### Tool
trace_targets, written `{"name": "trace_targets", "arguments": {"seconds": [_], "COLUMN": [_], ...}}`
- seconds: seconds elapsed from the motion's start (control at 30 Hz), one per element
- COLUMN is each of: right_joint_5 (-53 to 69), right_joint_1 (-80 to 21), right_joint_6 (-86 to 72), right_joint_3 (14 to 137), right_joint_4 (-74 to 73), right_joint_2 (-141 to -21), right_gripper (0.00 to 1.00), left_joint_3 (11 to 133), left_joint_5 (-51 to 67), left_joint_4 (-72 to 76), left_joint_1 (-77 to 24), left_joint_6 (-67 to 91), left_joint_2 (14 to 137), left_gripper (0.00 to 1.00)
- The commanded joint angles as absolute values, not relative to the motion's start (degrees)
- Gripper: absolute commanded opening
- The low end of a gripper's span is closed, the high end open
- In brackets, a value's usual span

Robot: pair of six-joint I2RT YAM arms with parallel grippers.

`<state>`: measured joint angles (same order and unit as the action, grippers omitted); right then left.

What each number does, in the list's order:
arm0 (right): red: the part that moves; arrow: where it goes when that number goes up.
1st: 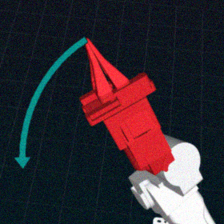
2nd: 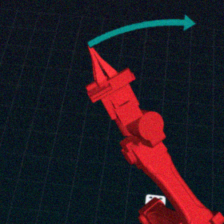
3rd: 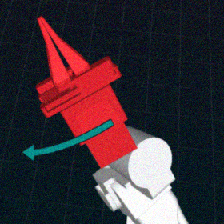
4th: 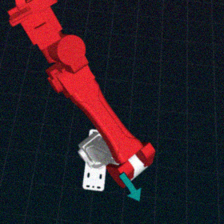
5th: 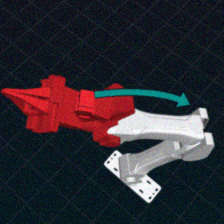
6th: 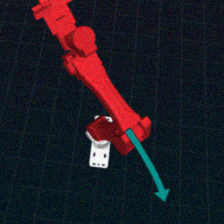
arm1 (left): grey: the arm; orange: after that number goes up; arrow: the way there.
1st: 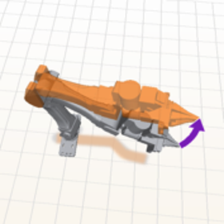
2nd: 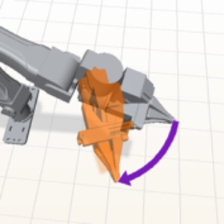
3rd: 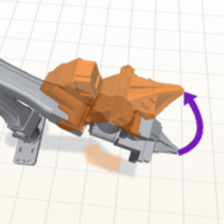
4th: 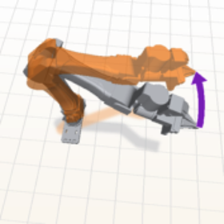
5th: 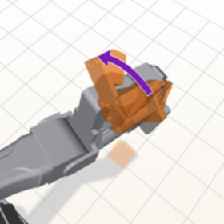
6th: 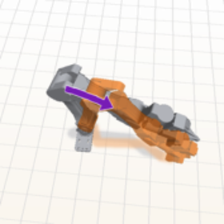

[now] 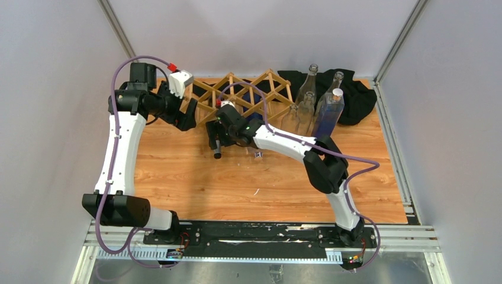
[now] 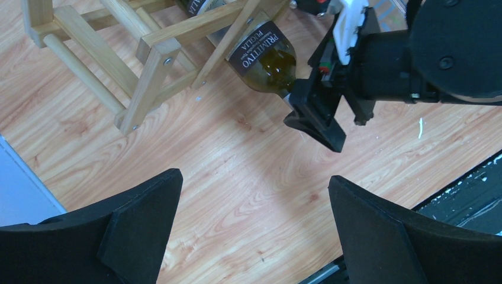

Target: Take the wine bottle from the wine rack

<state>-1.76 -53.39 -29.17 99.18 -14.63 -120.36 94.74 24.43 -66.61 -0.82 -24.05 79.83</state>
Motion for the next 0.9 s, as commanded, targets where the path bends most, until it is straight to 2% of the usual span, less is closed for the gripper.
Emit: {"name": "trace_targets", "arguments": {"seconds": [0.0, 0.3, 0.87], "right_joint_5": [-3.68, -7.93, -9.59], "right_joint_1": [-53.98, -54.05, -54.18], "right_joint_6": [-30.51, -31.12, -34.12], "right_joint_3": [103.61, 108.27, 101.00], "right_joint_4": [-16.58, -18.39, -12.52], "right_joint_2": [-123.37, -128.63, -125.88], "right_gripper": [0.91, 0.88, 0.46], "left_joint_3": [93.79, 91.85, 88.66], "left_joint_5": [26.03, 26.00, 25.81], "left_joint_4": [-67.13, -67.16, -67.15], "left_joint_1": [-0.35, -0.35, -0.40], "left_joint_6": [-24.84, -25.09, -27.72], "left_joint_2": [78.24, 77.77, 75.42], "left_gripper": [1.00, 1.00, 1.00]}}
